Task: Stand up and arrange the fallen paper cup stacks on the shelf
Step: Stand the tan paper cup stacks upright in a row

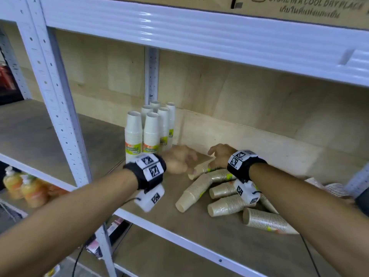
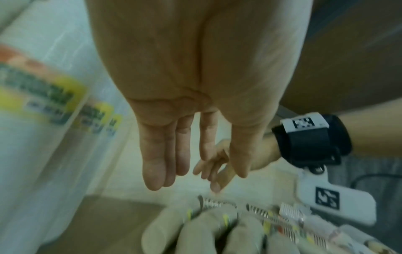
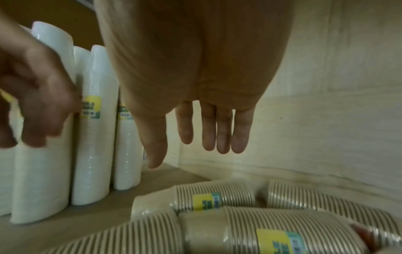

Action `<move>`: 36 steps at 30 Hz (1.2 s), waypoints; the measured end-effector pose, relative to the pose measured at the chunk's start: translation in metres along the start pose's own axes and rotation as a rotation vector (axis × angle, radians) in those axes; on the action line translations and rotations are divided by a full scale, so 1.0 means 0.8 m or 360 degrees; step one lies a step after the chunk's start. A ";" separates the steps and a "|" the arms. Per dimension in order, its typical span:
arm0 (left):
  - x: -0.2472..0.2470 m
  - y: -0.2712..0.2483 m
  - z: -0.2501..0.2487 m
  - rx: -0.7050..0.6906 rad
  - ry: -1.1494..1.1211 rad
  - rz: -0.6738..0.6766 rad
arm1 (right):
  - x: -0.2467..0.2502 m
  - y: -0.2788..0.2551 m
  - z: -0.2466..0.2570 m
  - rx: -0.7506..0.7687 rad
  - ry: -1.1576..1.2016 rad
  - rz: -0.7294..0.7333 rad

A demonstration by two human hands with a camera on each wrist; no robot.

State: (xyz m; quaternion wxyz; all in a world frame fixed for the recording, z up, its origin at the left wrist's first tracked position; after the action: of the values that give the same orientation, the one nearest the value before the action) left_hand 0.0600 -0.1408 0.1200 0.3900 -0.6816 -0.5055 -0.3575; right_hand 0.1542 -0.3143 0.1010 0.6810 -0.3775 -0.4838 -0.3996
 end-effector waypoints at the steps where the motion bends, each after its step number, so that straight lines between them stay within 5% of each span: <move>1: -0.017 0.002 0.006 0.0023 -0.0003 0.0046 | -0.007 0.003 -0.003 0.0010 -0.0005 0.0032; 11: -0.107 0.010 0.048 0.0113 0.0012 0.0224 | -0.051 0.038 -0.024 0.0030 0.0021 0.0099; 36: -0.109 0.038 0.082 0.0088 -0.0024 0.0282 | -0.077 0.090 -0.007 0.0239 -0.0306 0.0184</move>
State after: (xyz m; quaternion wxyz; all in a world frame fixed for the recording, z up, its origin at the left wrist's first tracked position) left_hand 0.0753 -0.1232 0.0093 0.4349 -0.7152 -0.4559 -0.3024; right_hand 0.2087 -0.2798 0.0315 0.6797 -0.3892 -0.5530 -0.2843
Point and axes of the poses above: each hand's wrist, its own y-axis towards the middle knuckle, its own x-axis out of the back of the hand, z = x × y, the point moved 3 cm from there along y, towards the middle knuckle, and after that the axes turned 6 degrees about x, right-handed, at the moved point
